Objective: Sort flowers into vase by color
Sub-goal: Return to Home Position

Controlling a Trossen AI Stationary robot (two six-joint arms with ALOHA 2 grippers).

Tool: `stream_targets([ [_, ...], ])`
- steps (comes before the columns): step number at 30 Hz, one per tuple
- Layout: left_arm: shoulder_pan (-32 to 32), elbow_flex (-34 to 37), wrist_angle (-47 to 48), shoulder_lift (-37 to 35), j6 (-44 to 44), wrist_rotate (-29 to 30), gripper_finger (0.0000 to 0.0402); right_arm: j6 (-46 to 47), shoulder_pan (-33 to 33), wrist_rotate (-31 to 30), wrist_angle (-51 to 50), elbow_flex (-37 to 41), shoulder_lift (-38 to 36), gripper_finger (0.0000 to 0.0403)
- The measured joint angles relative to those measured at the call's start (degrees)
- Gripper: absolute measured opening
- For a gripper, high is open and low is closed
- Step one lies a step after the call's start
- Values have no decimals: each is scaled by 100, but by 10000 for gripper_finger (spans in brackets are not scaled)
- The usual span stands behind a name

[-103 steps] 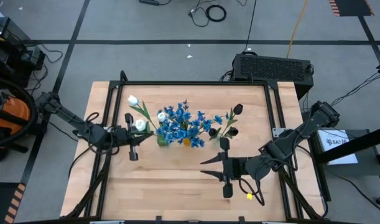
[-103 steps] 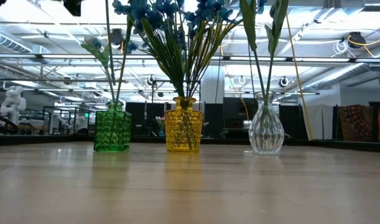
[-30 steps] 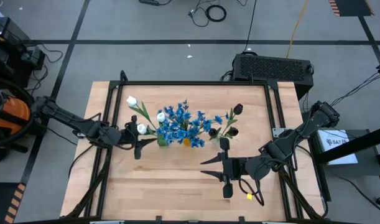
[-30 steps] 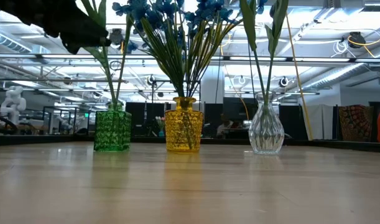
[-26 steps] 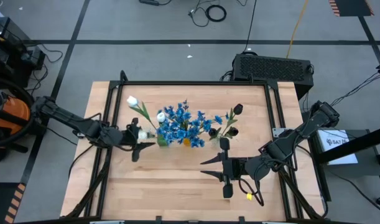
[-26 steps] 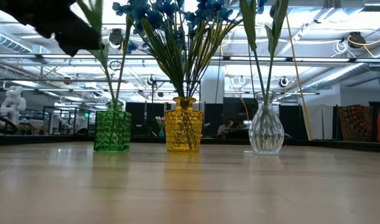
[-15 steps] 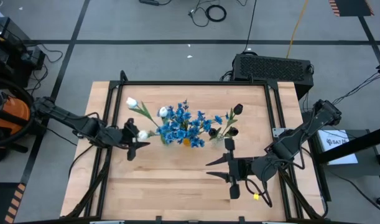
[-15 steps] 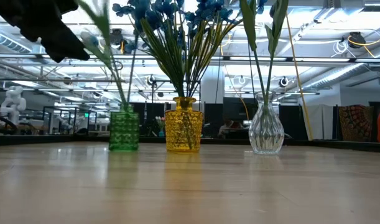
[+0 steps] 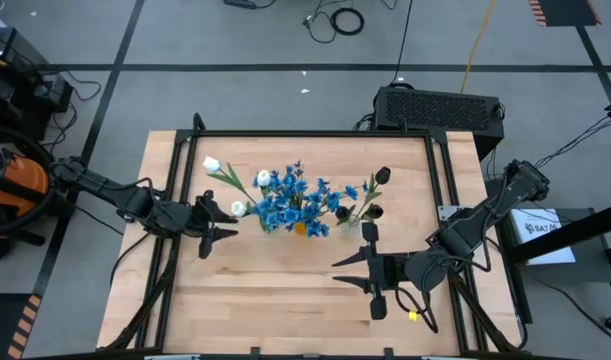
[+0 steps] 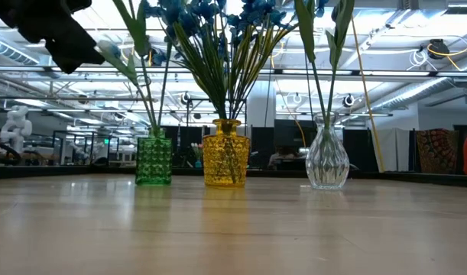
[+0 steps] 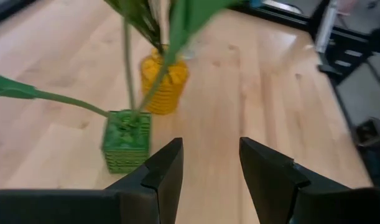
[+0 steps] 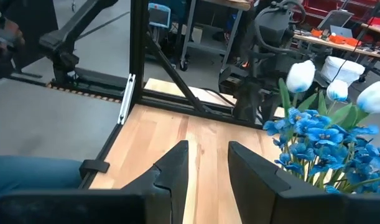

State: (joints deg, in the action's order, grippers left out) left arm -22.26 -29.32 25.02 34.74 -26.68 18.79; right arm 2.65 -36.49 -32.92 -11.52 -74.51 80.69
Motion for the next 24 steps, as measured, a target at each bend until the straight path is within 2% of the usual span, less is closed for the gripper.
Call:
stream_targets([
  [4,0,0,-1,-125,-30,-298,164,99,-34,-1,-19,1,-150,105],
  [12,-21,0,2,-466,41,-261,164,-19,-369,-5,-122,1,-669,105],
  [17,-195,32,-134,-755,792,-208,160,124,-588,-1,-1068,1,-1005,105],
  [20,-267,213,-738,-824,1328,-215,139,369,-719,-15,-1795,9,-1102,99],
  [24,-289,429,-945,-819,1715,-336,86,409,-921,7,-1927,352,-1308,67],
])
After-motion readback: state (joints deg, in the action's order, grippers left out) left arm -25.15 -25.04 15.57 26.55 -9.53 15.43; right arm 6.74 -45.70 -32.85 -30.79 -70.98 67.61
